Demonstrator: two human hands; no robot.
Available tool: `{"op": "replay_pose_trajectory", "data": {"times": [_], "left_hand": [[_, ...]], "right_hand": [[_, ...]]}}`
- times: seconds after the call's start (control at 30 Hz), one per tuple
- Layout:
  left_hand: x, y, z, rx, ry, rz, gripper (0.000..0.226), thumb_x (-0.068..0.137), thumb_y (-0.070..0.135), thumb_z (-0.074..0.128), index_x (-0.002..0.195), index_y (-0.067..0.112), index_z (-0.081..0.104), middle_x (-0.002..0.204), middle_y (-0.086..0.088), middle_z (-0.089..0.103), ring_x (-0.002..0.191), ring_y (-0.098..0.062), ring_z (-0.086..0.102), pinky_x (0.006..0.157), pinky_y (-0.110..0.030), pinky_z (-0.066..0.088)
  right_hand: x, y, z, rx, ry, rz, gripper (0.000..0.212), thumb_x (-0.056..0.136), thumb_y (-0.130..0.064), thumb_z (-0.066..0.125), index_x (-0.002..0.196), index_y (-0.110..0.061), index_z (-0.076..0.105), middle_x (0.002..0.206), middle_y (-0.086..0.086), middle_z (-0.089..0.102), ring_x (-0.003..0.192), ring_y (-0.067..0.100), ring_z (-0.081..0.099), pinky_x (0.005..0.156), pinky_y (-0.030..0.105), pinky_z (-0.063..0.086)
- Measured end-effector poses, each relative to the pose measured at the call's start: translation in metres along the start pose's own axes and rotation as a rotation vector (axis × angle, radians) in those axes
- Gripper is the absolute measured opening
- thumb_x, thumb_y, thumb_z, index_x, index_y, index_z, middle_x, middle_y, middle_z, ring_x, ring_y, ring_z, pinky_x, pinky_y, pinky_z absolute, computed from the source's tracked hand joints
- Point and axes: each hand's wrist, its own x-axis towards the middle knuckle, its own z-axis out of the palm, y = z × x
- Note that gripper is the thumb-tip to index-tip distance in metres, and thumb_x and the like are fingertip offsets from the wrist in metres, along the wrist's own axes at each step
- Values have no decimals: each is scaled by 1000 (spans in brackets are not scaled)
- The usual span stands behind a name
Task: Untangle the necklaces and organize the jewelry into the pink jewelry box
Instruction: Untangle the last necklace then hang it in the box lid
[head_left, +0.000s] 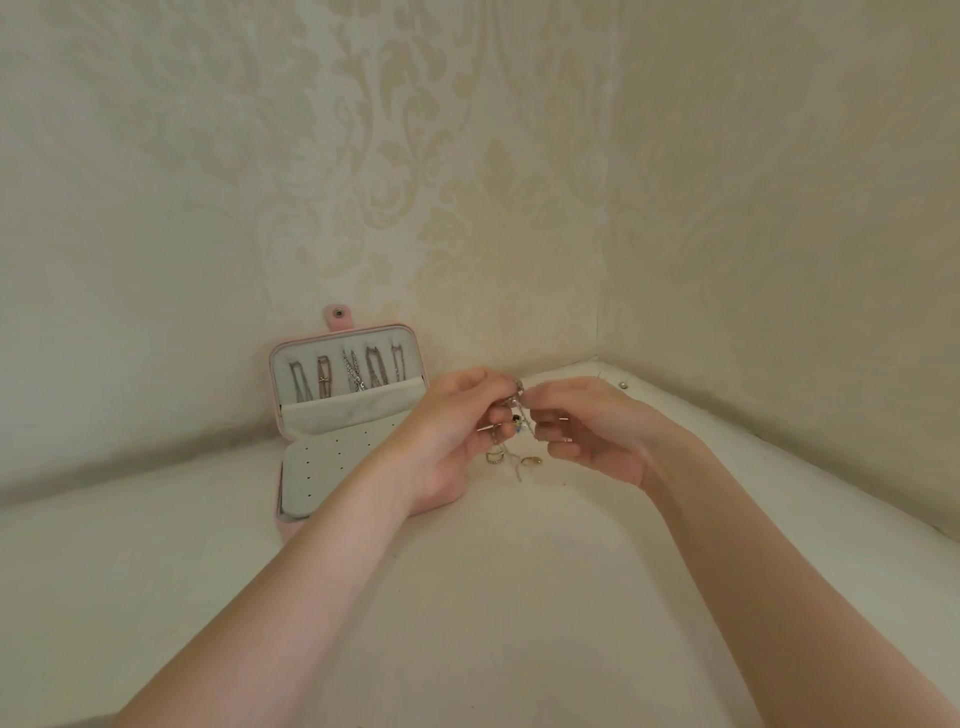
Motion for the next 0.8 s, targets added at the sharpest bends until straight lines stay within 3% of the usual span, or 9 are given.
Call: {"op": "replay_pose_trajectory", "data": {"times": [0.1, 0.17, 0.27, 0.37, 0.43, 0.57, 0.7, 0.8], "left_hand": [[-2, -1, 0, 126, 5, 30, 16, 88, -1, 53, 77, 10, 58, 57, 3, 46, 44, -4, 41, 47, -15, 41], [-4, -5, 2, 242, 50, 63, 14, 86, -3, 53, 79, 9, 56, 56, 3, 47, 46, -6, 41, 49, -16, 41], [-3, -11, 3, 301, 160, 76, 15, 84, -5, 53, 78, 9, 53, 59, -1, 49, 44, -6, 42, 43, -16, 39], [0, -13, 2, 325, 238, 103, 16, 84, -4, 54, 80, 12, 51, 64, -3, 49, 40, -5, 43, 36, -15, 33], [1, -13, 2, 316, 283, 127, 15, 84, -2, 54, 81, 13, 50, 66, -2, 48, 43, -8, 43, 35, -16, 31], [2, -15, -1, 359, 311, 144, 12, 84, 2, 56, 84, 12, 51, 68, -1, 46, 47, -10, 43, 36, -17, 32], [3, -21, -3, 439, 274, 70, 16, 83, 2, 59, 82, 14, 50, 71, -3, 47, 50, -11, 46, 36, -18, 32], [3, -23, -2, 366, 219, -16, 14, 86, -3, 54, 80, 9, 53, 69, -6, 50, 52, -13, 49, 37, -15, 40]], "right_hand": [[2, 1, 7, -106, 123, -46, 21, 83, -7, 60, 64, -15, 54, 55, -6, 43, 54, 9, 44, 44, 17, 36], [3, 2, 14, -210, 240, -78, 12, 82, -9, 62, 72, -11, 56, 64, -3, 49, 59, 10, 47, 49, 19, 41], [8, 7, 18, -539, 423, -148, 18, 78, -17, 70, 83, -10, 54, 79, -2, 47, 67, 16, 51, 60, 27, 47], [9, 9, 21, -783, 493, -192, 20, 77, -19, 69, 72, -15, 51, 83, 1, 56, 77, 24, 54, 69, 32, 46], [9, 9, 21, -780, 499, -205, 15, 76, -12, 65, 65, -11, 55, 75, 9, 66, 66, 25, 57, 63, 31, 50], [5, 5, 17, -254, 465, -182, 10, 81, 1, 58, 71, -2, 59, 63, 11, 65, 49, 16, 58, 43, 18, 46], [4, -2, 11, 299, 365, -99, 17, 86, -4, 56, 69, -7, 55, 60, 4, 60, 57, 16, 54, 56, 20, 49], [3, -4, 7, 644, 225, -31, 21, 87, -7, 54, 67, -11, 49, 53, 0, 47, 54, 15, 46, 64, 25, 47]]}}
